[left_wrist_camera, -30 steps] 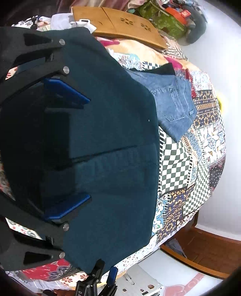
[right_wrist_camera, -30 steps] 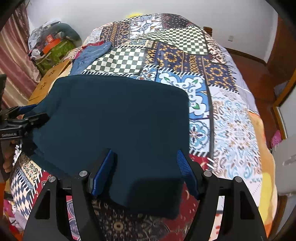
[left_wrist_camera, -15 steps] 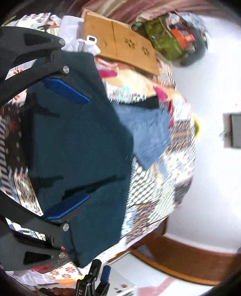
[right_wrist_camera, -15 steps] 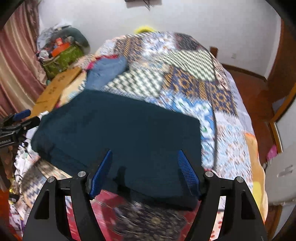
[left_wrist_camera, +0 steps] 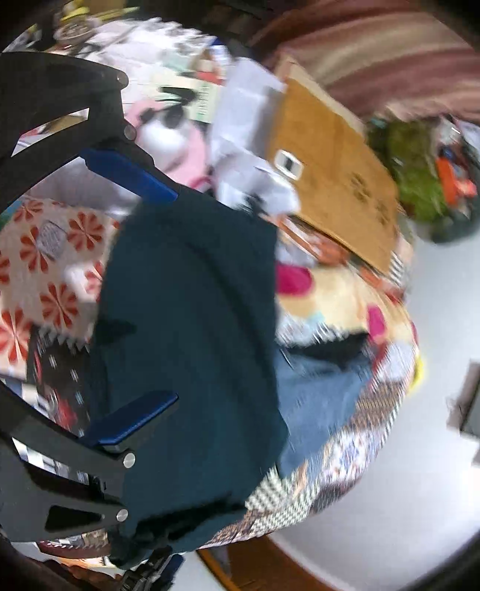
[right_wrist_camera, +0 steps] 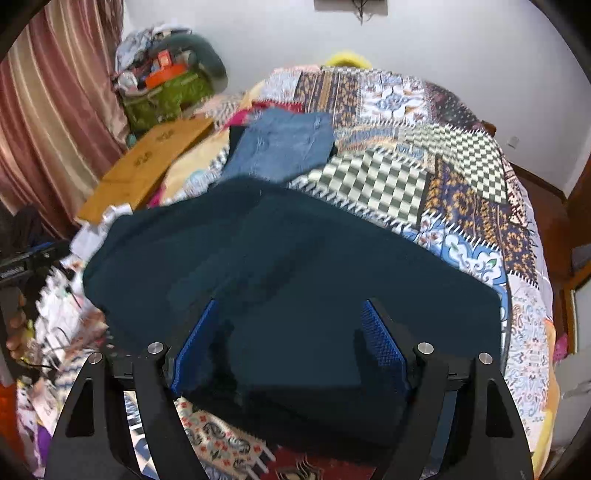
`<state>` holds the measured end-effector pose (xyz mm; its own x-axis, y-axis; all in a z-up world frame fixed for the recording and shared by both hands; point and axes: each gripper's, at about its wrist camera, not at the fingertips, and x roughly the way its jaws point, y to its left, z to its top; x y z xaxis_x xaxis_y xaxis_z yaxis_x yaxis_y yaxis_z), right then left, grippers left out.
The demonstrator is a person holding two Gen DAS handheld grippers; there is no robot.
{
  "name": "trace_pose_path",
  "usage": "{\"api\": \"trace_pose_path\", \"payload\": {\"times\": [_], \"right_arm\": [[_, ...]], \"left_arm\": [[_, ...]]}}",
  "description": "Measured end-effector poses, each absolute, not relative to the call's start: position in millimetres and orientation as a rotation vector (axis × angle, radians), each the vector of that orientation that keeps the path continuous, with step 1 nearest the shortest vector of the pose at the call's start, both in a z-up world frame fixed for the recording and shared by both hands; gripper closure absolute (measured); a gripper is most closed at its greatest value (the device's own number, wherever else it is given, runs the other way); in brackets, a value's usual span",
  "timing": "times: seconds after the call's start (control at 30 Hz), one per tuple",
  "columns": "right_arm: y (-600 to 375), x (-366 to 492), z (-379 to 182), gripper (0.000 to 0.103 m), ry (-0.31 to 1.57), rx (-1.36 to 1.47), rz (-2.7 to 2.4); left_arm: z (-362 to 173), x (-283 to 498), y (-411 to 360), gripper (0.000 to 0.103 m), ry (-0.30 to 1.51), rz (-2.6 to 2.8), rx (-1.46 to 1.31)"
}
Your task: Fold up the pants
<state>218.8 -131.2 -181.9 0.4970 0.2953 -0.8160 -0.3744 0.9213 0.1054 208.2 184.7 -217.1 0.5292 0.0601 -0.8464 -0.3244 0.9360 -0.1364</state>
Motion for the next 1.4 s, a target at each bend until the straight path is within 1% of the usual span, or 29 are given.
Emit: {"api": "trace_pose_path", "payload": {"times": [0.1,0.2,0.53,0.73,0.83,0.9,0.93,0.97,1.0,1.07,1.1,1.13,1.17,1.27,1.4], "right_arm": [[-127,219,-199,0.027,1.018,-0.114,0.39],[-130,218,-198,0.025,1.016,-0.093,0.388],[-132,220,-202,0.021,1.028,-0.056,0.39],[-133,221,-202,0.02,1.027,-0.052,0.395],[-133,222,-203,0.019,1.03,-0.048,0.399],[-134,223,-203,0.017,1.033,-0.047,0.403],[-135,223,-203,0.017,1.033,-0.044,0.404],[-135,223,-203,0.017,1.033,-0.043,0.406],[-136,223,-204,0.017,1.032,-0.042,0.407],[-136,223,-204,0.017,1.03,-0.036,0.406],[-137,222,-204,0.017,1.03,-0.034,0.405],[-137,222,-204,0.017,1.031,-0.031,0.403],[-137,222,-204,0.017,1.032,-0.03,0.401],[-138,222,-201,0.017,1.038,-0.03,0.381],[-147,217,-189,0.017,1.015,-0.031,0.362]], "left_arm": [[-243,198,203,0.001,1.047,0.231,-0.415],[-266,192,211,0.001,1.101,0.209,-0.518],[-310,208,199,0.001,1.219,0.004,-0.743],[-326,226,209,0.001,1.199,-0.022,-0.895],[-334,234,214,0.001,1.186,-0.013,-0.908],[-335,240,218,0.003,1.17,0.025,-0.9],[-333,241,220,0.011,1.164,0.053,-0.884],[-330,244,221,0.022,1.153,0.106,-0.838],[-327,245,223,0.028,1.141,0.135,-0.807],[-324,245,229,0.048,1.115,0.163,-0.78],[-321,244,230,0.052,1.099,0.189,-0.772],[-318,242,232,0.061,1.078,0.213,-0.757],[-309,241,230,0.067,1.045,0.233,-0.721],[-290,238,225,0.072,0.983,0.271,-0.609],[-241,232,213,0.075,0.871,0.342,-0.408]]}}
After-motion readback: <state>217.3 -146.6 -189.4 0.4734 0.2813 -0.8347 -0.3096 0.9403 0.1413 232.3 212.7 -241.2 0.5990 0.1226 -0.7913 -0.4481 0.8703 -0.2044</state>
